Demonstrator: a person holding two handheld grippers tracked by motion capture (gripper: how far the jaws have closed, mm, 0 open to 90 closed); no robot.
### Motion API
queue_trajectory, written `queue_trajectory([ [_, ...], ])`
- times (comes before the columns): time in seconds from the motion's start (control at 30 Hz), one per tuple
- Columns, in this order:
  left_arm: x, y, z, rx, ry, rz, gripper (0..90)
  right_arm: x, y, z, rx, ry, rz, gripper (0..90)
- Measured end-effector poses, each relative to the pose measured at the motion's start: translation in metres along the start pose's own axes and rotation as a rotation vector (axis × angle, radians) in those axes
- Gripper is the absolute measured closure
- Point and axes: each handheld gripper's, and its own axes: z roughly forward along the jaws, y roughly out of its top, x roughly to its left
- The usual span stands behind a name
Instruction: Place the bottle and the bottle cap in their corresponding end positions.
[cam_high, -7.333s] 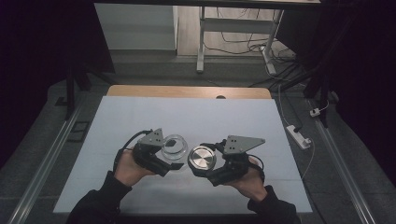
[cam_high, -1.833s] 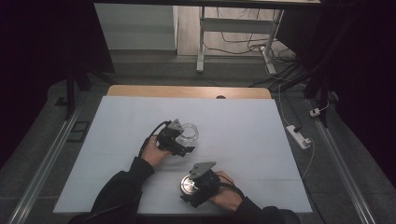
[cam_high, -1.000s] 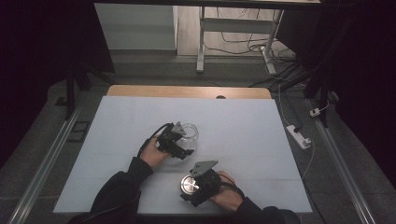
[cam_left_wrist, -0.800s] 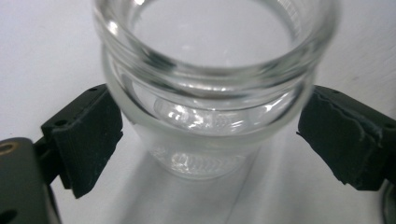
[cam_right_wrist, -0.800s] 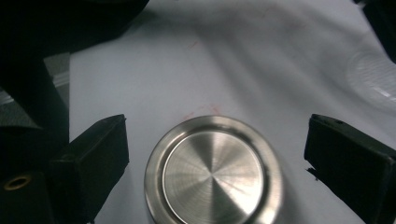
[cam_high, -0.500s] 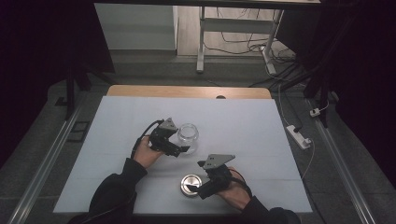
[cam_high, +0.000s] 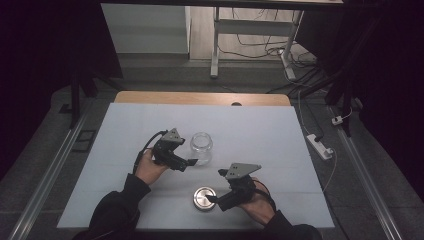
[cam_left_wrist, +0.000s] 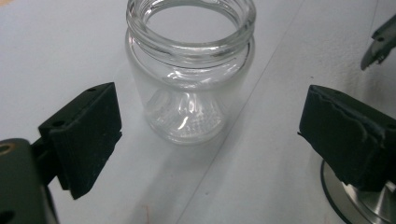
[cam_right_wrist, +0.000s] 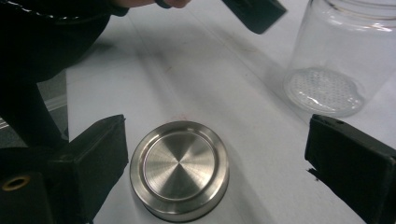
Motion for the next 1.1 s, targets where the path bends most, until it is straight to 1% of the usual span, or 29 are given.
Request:
queue_trajectory([
  [0.2,-0.005,-0.004,-0.012,-0.022,0.000,-0.010,6.7,-0.002,0.000,-0.006,-0.006,-0.012,0.008,5.8],
  [0.47,-0.016,-0.012,-0.026,-0.031,0.001,-0.008,6.6,-0.002,0.000,-0.014,-0.014,-0.027,0.009,5.8],
  [0.63,-0.024,-0.018,-0.036,-0.042,-0.005,-0.014,6.4,-0.002,-0.001,-0.020,-0.014,-0.049,0.010,5.0],
  [0.8,-0.032,-0.025,-0.045,-0.048,-0.007,-0.015,6.1,-0.003,-0.002,-0.028,-0.019,-0.070,0.021,4.5],
  [1.1,-0.042,-0.040,-0.063,-0.073,-0.004,-0.043,5.9,-0.005,-0.008,-0.039,-0.022,-0.098,0.041,2.7],
])
